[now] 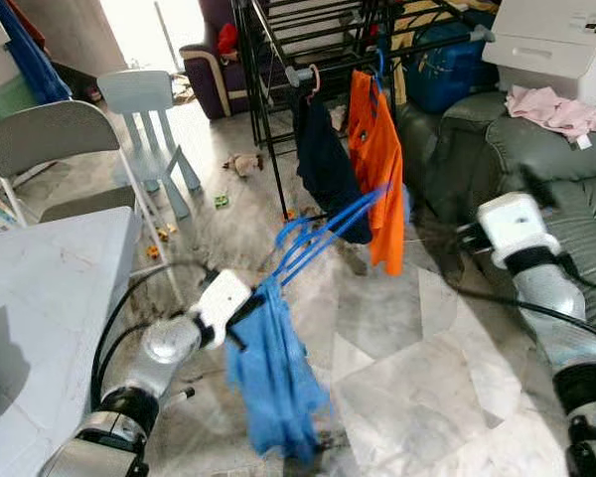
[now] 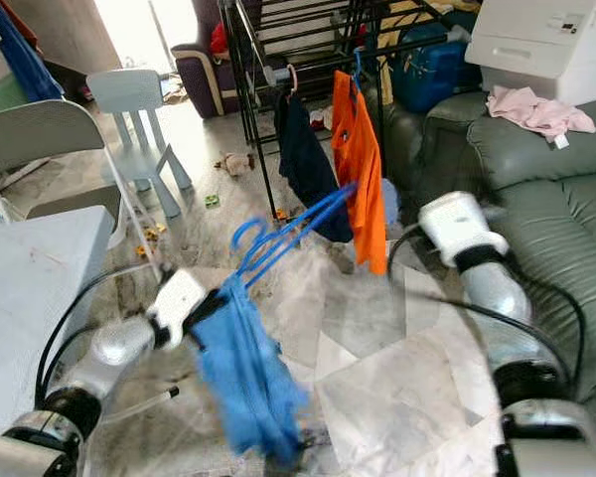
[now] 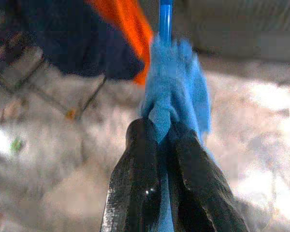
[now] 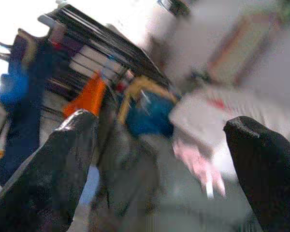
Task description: Hang hanger
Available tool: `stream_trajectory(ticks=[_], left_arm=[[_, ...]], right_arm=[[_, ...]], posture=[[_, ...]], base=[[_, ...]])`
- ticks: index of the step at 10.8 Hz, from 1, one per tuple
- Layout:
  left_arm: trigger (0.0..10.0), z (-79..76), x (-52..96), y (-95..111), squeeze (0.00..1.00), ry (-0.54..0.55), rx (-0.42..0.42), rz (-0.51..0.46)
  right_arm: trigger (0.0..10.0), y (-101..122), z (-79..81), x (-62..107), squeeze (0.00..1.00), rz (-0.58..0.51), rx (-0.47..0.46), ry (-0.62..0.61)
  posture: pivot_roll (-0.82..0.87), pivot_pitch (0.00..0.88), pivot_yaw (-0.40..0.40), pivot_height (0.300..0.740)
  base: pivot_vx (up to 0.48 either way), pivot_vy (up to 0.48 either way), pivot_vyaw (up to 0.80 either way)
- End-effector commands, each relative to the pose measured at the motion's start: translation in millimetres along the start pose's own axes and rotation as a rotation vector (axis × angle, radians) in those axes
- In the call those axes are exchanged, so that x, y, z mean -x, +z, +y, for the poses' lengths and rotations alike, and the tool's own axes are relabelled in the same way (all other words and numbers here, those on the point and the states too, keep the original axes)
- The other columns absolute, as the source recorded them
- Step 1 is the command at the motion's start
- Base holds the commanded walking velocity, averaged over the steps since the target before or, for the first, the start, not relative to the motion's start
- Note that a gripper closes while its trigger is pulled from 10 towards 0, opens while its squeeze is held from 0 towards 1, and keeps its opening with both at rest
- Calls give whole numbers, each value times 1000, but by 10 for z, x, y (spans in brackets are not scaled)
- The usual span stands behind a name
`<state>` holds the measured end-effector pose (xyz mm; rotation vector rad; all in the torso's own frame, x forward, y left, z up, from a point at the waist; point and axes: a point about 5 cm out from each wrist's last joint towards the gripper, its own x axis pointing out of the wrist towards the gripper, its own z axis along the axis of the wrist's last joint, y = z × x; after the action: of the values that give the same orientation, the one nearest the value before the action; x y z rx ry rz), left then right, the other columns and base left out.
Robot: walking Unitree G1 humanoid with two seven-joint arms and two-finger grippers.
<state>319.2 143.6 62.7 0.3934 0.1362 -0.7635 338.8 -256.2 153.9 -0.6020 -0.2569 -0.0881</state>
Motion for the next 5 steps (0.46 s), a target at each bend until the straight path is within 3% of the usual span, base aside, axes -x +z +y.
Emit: stream_trajectory(ticks=[1,3,4,5], left_arm=[[0,112,3,237,0,-7,-56,-110],[0,122,-35,574,0,-34,-117,-247],[0,106,-53,686,0,-56,-148,-286],[0,72,-52,760,0,-97,-206,-303]], right_arm=[[10000,-63,46,38,1000,59,-77,-57],[10000,-302,364,160,1000,303,-329,-98],[10000,-351,594,201,1000,386,-405,9],[10000,-338,789,228,722,421,-445,147]], posture=[[-124,0,141,740],[-115,0,138,740],[-113,0,136,740],[-113,0,136,740]], base=[[0,0,0],[0,0,0],[0,0,0],[0,0,0]])
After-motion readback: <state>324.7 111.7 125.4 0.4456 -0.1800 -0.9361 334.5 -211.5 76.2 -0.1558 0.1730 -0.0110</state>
